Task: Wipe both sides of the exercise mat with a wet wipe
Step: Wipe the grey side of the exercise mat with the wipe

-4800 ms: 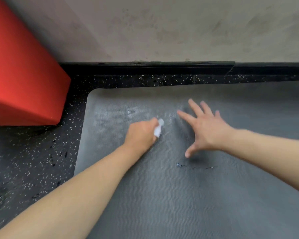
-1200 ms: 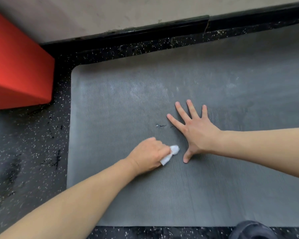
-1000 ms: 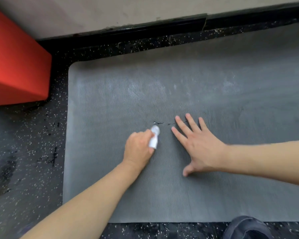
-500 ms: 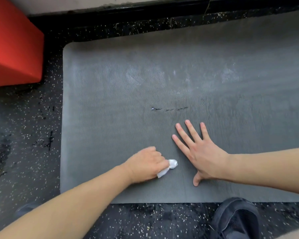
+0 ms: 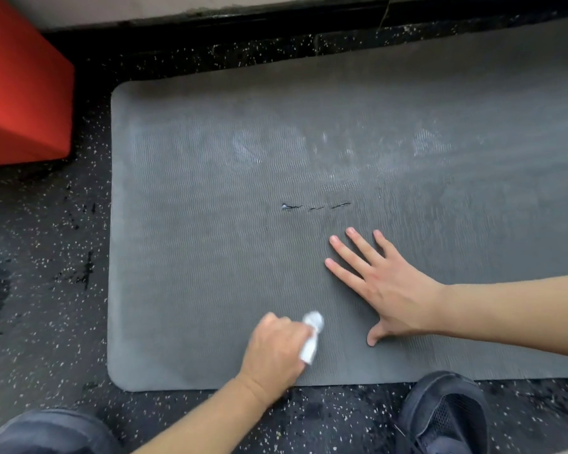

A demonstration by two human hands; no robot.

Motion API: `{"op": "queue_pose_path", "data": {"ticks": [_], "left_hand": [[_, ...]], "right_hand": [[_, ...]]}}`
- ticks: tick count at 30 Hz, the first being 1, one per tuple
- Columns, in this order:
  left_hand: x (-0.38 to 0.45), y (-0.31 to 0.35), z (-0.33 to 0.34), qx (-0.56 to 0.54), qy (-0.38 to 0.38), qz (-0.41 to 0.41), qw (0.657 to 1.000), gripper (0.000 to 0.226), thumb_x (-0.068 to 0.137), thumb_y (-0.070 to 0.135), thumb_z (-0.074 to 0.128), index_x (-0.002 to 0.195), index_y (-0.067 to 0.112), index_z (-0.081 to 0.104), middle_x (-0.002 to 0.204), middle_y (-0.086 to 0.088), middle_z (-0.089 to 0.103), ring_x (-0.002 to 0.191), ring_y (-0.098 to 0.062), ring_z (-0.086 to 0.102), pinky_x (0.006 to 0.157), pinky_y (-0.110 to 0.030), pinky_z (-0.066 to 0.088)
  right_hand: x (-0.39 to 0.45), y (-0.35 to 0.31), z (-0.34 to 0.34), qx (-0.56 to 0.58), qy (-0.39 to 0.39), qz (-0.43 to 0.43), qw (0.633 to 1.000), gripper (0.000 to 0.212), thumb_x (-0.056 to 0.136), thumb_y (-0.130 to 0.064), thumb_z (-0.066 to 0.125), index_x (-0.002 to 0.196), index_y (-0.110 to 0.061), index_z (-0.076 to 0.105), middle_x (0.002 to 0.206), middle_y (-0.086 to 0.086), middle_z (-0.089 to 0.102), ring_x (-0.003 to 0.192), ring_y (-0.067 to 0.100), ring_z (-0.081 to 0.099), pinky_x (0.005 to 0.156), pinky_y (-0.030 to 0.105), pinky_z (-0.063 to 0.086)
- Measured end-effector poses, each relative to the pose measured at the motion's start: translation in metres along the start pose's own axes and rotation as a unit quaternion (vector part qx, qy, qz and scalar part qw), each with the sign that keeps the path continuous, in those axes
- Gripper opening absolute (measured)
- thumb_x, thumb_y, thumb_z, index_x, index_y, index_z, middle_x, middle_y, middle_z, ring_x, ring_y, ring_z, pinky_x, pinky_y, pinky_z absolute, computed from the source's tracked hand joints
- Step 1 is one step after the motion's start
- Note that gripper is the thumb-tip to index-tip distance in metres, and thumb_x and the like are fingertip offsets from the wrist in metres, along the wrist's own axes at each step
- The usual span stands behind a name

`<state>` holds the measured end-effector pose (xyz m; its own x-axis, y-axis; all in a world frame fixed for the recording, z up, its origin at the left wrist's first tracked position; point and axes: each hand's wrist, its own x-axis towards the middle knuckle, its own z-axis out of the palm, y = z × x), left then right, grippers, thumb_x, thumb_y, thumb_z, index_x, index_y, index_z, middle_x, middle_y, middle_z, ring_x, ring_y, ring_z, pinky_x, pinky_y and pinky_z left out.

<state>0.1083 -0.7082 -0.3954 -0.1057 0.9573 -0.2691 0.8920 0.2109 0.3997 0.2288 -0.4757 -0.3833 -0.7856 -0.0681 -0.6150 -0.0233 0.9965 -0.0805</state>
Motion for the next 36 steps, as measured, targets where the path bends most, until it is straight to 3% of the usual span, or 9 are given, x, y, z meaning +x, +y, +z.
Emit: {"op": "queue_pose_path", "data": {"ticks": [5, 10, 14, 20, 24, 25, 30, 34, 36], "left_hand": [[0.004, 0.025, 0.024, 0.057, -0.109, 0.210, 0.970, 0.023, 0.081, 0.017, 0.060, 0.083, 0.023, 0.038, 0.056, 0.006, 0.048, 0.050, -0.018, 0.041, 0.056, -0.031, 0.025], [0.040, 0.005, 0.001, 0.016, -0.021, 0.021, 0.999, 0.020, 0.085, 0.019, 0.066, 0.077, 0.025, 0.049, 0.051, 0.006, 0.044, 0.046, -0.017, 0.038, 0.057, -0.032, 0.019], [0.018, 0.044, 0.011, 0.087, -0.173, 0.272, 0.943, 0.009, 0.080, 0.020, 0.053, 0.084, 0.027, 0.049, 0.057, 0.007, 0.048, 0.052, -0.016, 0.040, 0.060, -0.031, 0.026], [0.067, -0.006, -0.007, 0.004, 0.033, 0.033, 0.999, 0.012, 0.084, 0.019, 0.067, 0.077, 0.023, 0.059, 0.056, 0.004, 0.048, 0.051, -0.020, 0.047, 0.058, -0.034, 0.027], [0.055, 0.019, -0.001, 0.084, -0.094, 0.280, 0.952, 0.009, 0.088, 0.018, 0.058, 0.085, 0.021, 0.050, 0.059, 0.005, 0.050, 0.053, -0.019, 0.042, 0.063, -0.034, 0.025], [0.065, 0.008, -0.006, 0.100, -0.077, 0.277, 0.952, 0.010, 0.087, 0.018, 0.061, 0.082, 0.020, 0.053, 0.061, 0.003, 0.053, 0.055, -0.020, 0.045, 0.064, -0.034, 0.027], [0.125, -0.048, -0.039, 0.059, 0.149, -0.033, 0.986, 0.012, 0.088, 0.025, 0.057, 0.077, 0.021, 0.059, 0.054, -0.002, 0.055, 0.052, -0.029, 0.058, 0.058, -0.038, 0.028], [0.121, -0.023, -0.034, 0.088, 0.024, 0.239, 0.967, 0.006, 0.087, 0.022, 0.053, 0.083, 0.022, 0.049, 0.060, -0.002, 0.060, 0.055, -0.025, 0.057, 0.060, -0.035, 0.029], [0.141, -0.047, -0.050, 0.096, 0.069, 0.179, 0.977, 0.006, 0.085, 0.023, 0.051, 0.080, 0.023, 0.048, 0.056, -0.005, 0.059, 0.050, -0.027, 0.056, 0.057, -0.034, 0.035]], "right_hand": [[0.012, 0.051, -0.026, 0.011, 0.077, -0.075, 0.994, 0.126, 0.061, -0.096, 0.063, 0.164, -0.031, 0.032, 0.172, 0.008, 0.022, 0.149, 0.034, 0.036, 0.105, 0.050, 0.040], [0.033, 0.081, -0.044, 0.026, 0.024, 0.034, 0.999, 0.157, 0.045, -0.101, 0.065, 0.165, -0.038, -0.016, 0.171, 0.015, -0.027, 0.159, 0.045, -0.015, 0.124, 0.070, 0.008], [0.040, 0.074, -0.037, -0.012, 0.004, 0.066, 0.998, 0.170, 0.040, -0.102, 0.066, 0.159, -0.032, -0.033, 0.164, 0.023, -0.038, 0.154, 0.052, -0.024, 0.121, 0.076, 0.006], [0.040, 0.074, -0.035, 0.003, 0.023, 0.067, 0.997, 0.171, 0.038, -0.100, 0.068, 0.159, -0.032, -0.033, 0.164, 0.023, -0.039, 0.153, 0.051, -0.026, 0.121, 0.076, 0.004], [0.038, 0.072, -0.037, -0.001, 0.022, 0.071, 0.997, 0.171, 0.038, -0.102, 0.065, 0.159, -0.031, -0.033, 0.164, 0.022, -0.038, 0.154, 0.050, -0.025, 0.122, 0.074, 0.004], [0.038, 0.072, -0.037, -0.003, 0.023, 0.072, 0.997, 0.170, 0.039, -0.102, 0.065, 0.159, -0.031, -0.033, 0.165, 0.022, -0.038, 0.155, 0.049, -0.025, 0.123, 0.073, 0.003], [0.034, 0.077, -0.040, 0.004, 0.026, 0.058, 0.998, 0.165, 0.043, -0.106, 0.057, 0.161, -0.030, -0.030, 0.169, 0.018, -0.032, 0.157, 0.045, -0.022, 0.125, 0.069, 0.005], [0.038, 0.093, -0.056, 0.035, 0.096, 0.071, 0.992, 0.154, 0.048, -0.108, 0.050, 0.169, -0.024, 0.005, 0.173, 0.015, 0.008, 0.156, 0.040, 0.019, 0.120, 0.060, 0.028], [0.045, 0.107, -0.068, 0.065, 0.099, 0.109, 0.987, 0.155, 0.046, -0.107, 0.054, 0.168, -0.027, 0.000, 0.174, 0.015, -0.001, 0.158, 0.041, 0.011, 0.123, 0.065, 0.021]]}}
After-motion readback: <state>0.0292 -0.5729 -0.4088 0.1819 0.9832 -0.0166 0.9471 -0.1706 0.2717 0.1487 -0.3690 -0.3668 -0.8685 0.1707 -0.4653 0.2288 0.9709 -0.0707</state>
